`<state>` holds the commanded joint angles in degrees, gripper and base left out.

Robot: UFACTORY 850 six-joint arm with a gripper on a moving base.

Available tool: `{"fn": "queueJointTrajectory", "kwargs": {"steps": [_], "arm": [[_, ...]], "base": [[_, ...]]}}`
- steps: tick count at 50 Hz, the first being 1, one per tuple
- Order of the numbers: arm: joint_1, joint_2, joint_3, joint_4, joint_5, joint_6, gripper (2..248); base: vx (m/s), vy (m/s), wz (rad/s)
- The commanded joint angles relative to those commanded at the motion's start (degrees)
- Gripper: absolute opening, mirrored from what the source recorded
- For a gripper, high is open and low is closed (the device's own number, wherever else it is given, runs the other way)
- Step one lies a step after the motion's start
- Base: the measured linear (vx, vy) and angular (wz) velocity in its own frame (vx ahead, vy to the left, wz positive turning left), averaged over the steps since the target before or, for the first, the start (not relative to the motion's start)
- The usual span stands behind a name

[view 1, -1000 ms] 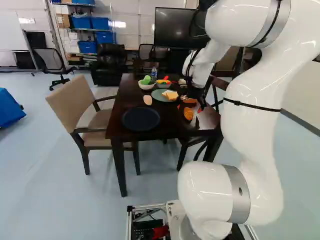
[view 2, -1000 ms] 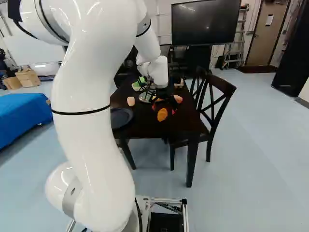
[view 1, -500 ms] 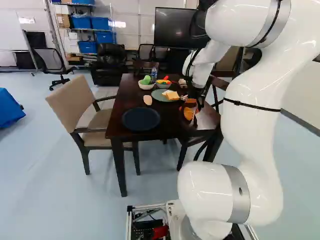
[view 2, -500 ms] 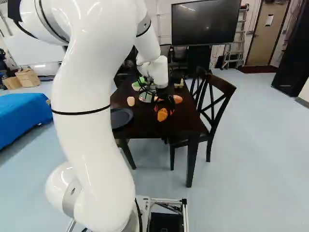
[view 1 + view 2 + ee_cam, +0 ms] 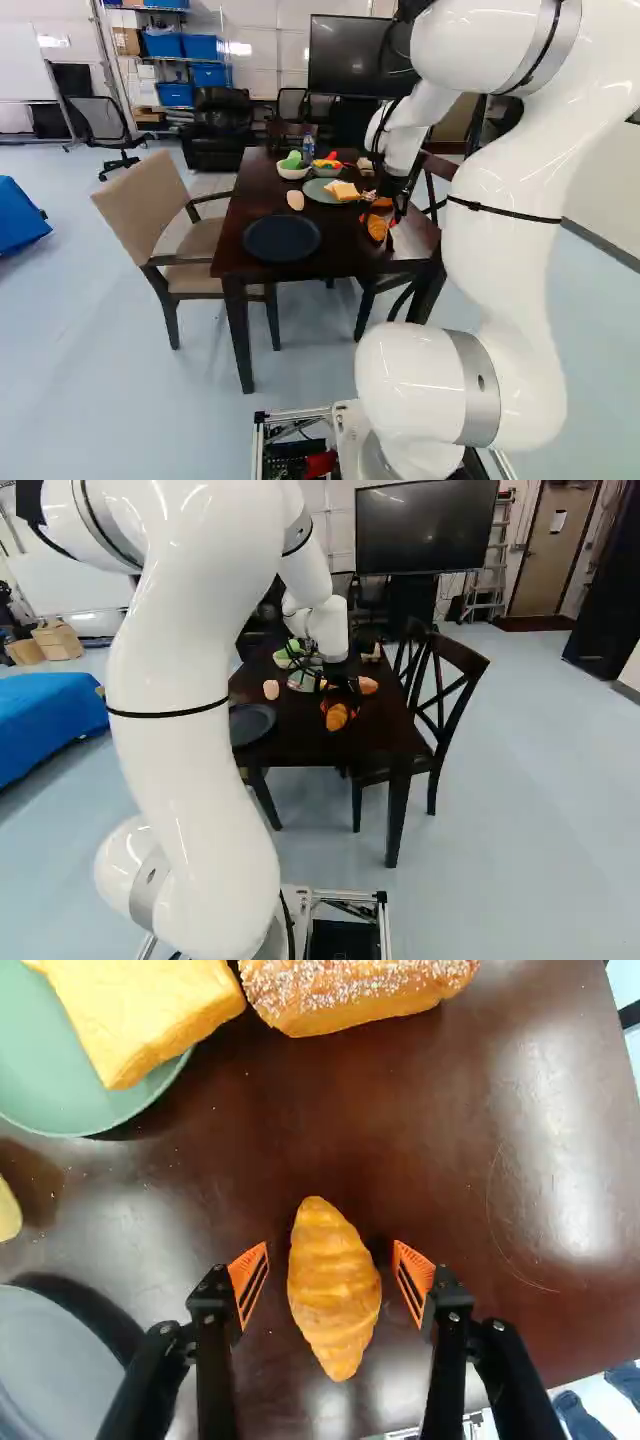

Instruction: Move the croissant to the empty plate

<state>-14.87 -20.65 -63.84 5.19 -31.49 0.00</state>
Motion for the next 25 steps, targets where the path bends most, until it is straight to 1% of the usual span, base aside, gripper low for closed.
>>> {"fn": "queueJointTrajectory", "kwargs": {"steps": [25], "arm": [[0.0, 0.0, 0.0, -0.8, -2.8, 0.0, 182]], "base": [[0.000, 0.000, 0.000]]}}
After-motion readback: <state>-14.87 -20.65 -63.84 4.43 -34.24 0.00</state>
